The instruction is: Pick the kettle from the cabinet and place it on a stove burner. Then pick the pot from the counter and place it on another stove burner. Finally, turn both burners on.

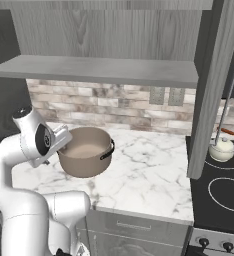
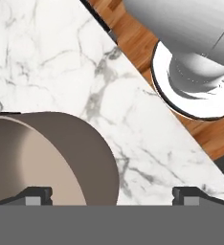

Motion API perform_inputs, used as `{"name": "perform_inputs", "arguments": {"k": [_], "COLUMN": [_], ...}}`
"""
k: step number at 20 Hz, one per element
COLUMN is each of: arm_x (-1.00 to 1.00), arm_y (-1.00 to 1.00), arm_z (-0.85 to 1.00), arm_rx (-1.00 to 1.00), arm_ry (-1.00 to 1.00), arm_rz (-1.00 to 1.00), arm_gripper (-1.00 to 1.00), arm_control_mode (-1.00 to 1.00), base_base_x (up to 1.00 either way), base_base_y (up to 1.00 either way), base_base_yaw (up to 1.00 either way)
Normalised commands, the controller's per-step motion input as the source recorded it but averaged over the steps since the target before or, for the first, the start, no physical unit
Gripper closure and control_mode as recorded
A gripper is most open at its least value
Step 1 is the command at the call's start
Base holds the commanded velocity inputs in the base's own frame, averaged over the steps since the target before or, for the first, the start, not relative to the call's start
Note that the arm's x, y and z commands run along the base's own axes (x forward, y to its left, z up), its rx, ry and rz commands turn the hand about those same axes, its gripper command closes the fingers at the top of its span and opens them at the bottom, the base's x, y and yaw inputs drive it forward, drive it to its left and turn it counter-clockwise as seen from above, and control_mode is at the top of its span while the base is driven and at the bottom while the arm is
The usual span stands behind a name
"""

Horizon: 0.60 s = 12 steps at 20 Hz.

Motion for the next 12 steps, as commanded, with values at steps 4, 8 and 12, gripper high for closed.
{"name": "perform_inputs", "arguments": {"k": [4,8,12], "arm_x": [0.16,0.18,0.17], "arm_y": [0.0,0.0,0.0], "arm_z": [-0.16,-0.14,-0.13], "arm_rx": [0.0,0.0,0.0], "arm_ry": [0.0,0.0,0.0], "arm_rz": [0.0,0.0,0.0], "arm_gripper": [-1.0,-1.0,-1.0], "arm_control_mode": [-1.0,-1.0,-1.0], "base_base_x": [0.0,0.0,0.0], "base_base_y": [0.0,0.0,0.0], "base_base_yaw": [0.0,0.0,0.0]}}
